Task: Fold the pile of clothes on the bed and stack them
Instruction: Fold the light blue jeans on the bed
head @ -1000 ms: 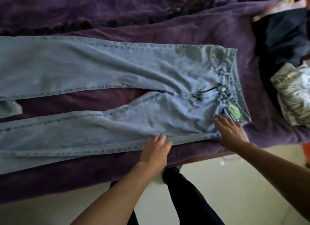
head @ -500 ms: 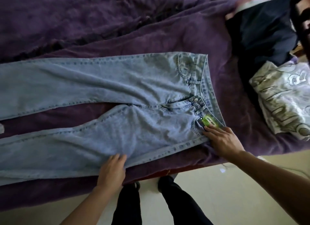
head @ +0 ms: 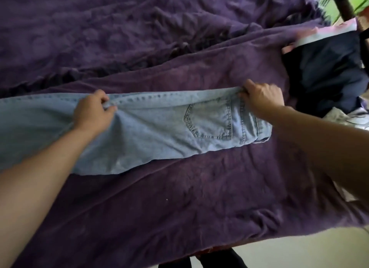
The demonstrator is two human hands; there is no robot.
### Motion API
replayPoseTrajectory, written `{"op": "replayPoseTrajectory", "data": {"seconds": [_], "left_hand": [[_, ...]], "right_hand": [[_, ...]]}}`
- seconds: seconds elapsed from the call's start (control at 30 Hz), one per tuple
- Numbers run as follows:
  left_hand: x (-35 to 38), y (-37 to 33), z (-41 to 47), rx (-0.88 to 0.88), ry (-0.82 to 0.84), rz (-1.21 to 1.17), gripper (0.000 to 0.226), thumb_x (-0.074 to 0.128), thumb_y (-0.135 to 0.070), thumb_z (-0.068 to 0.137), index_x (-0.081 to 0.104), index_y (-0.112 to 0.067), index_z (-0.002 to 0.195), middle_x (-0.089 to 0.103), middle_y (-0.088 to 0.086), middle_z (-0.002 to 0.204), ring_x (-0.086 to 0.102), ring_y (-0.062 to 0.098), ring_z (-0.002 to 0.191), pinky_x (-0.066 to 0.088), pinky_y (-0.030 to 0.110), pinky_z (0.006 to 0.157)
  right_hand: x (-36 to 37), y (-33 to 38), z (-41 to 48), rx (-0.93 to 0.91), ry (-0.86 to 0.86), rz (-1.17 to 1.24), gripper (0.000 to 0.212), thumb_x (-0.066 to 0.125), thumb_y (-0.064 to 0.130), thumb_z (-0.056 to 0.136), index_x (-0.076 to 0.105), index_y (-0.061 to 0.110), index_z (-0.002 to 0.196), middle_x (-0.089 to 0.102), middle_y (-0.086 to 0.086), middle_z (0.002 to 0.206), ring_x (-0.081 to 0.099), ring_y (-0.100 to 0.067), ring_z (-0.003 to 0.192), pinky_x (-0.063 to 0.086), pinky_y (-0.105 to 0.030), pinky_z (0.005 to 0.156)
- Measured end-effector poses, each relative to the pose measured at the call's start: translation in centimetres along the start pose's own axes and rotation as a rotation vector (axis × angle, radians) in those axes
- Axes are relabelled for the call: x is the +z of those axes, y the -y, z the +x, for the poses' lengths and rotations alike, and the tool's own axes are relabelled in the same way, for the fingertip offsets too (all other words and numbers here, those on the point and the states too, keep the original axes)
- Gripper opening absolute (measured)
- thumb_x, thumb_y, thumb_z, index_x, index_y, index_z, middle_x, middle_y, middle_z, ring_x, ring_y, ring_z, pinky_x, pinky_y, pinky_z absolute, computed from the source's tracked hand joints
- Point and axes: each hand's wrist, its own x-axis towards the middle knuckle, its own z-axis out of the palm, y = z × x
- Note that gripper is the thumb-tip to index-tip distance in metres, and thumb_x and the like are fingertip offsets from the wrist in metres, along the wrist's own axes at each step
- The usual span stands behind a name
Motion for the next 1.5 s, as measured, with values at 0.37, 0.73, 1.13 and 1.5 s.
{"op": "replayPoseTrajectory", "data": {"seconds": [0.37,0.73,1.13,1.5], "left_hand": [[8.4,2.0,5.8,-0.149,0.187,0.197,0.031,0.071,-0.032,0.082,0.058,-0.014,0.103,0.065,0.02,0.108,0.059,0.04,0.102,0.048,0.046,0.085],[-1.8,13.3,-6.1,-0.302,0.198,0.486,0.032,0.065,-0.015,0.081,0.059,-0.014,0.113,0.061,0.014,0.113,0.057,0.036,0.107,0.046,0.045,0.089],[-8.9,30.0,-11.3,-0.296,0.387,0.096,0.039,0.079,-0.03,0.072,0.043,-0.022,0.06,0.05,0.0,0.068,0.055,0.025,0.071,0.041,0.034,0.065],[-19.7,38.7,-2.4,-0.166,0.16,-0.107,0.014,0.07,-0.006,0.075,0.061,-0.016,0.074,0.053,-0.007,0.062,0.053,0.019,0.062,0.043,0.028,0.061]], "right_hand": [[7.7,0.6,3.4,0.176,0.186,-0.175,0.034,0.046,0.035,0.096,0.049,0.008,0.118,0.053,-0.022,0.12,0.046,-0.04,0.112,0.036,-0.052,0.09],[4.0,16.4,0.6,-0.238,0.112,0.056,0.049,0.062,0.017,0.081,0.055,0.016,0.129,0.051,-0.014,0.134,0.045,-0.036,0.12,0.035,-0.049,0.092],[7.3,40.3,-0.1,-0.443,0.26,0.167,0.05,0.06,0.023,0.088,0.048,0.019,0.136,0.045,-0.005,0.141,0.04,-0.029,0.129,0.038,-0.044,0.097],[5.4,45.4,5.5,-0.211,0.156,0.225,0.02,0.058,0.029,0.092,0.07,0.021,0.106,0.07,-0.01,0.104,0.064,-0.037,0.094,0.051,-0.043,0.074]]}}
